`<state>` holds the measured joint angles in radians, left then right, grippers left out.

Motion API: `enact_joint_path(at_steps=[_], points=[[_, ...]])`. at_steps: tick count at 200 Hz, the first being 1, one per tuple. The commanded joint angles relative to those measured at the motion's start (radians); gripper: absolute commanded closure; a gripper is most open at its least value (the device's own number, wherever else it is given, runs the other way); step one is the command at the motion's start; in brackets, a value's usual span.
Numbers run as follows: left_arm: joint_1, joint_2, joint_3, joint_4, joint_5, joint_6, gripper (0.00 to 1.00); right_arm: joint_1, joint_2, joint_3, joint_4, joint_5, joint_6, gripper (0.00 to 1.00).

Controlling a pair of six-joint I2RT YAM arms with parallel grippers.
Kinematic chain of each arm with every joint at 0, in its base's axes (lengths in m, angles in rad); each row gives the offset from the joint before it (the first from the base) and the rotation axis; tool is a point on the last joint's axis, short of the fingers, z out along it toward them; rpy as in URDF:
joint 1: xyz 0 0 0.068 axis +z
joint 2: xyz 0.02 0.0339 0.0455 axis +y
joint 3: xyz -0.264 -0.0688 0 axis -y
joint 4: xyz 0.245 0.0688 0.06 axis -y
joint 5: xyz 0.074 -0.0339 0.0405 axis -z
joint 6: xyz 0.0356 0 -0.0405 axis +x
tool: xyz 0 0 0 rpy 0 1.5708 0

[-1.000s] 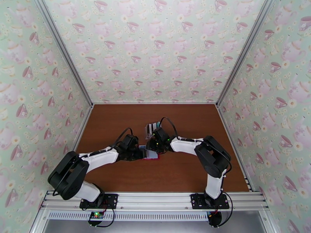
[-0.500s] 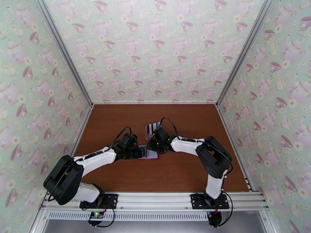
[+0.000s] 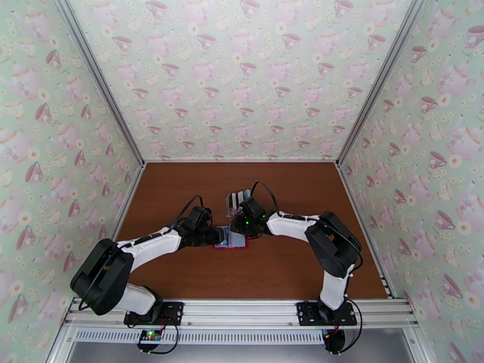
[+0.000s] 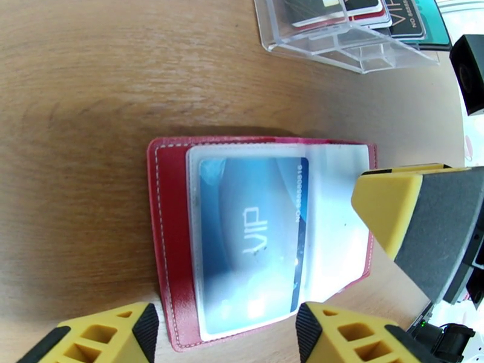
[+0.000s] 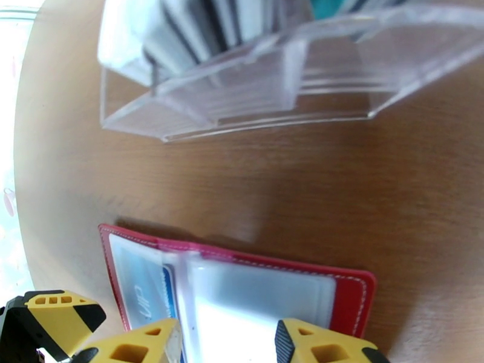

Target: Put the credit cards into the card holder

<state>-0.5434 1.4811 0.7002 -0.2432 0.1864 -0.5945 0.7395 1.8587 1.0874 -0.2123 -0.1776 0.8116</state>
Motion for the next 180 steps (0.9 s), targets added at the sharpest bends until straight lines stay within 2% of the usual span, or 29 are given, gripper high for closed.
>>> enact_joint_path(at_steps=[1,116,180], points=[[0.006,0.038,-0.01,0.02,0.021,0.017,0.39,-0.004,-0.007,0.029,-0.022,0.028,-0.02,0.53],[0.009,0.095,-0.021,0.042,0.043,0.01,0.39,-0.008,0.019,0.031,-0.006,0.002,-0.014,0.53],[0.01,0.09,-0.032,0.069,0.064,0.008,0.34,-0.001,0.041,-0.008,0.062,-0.053,0.043,0.54]])
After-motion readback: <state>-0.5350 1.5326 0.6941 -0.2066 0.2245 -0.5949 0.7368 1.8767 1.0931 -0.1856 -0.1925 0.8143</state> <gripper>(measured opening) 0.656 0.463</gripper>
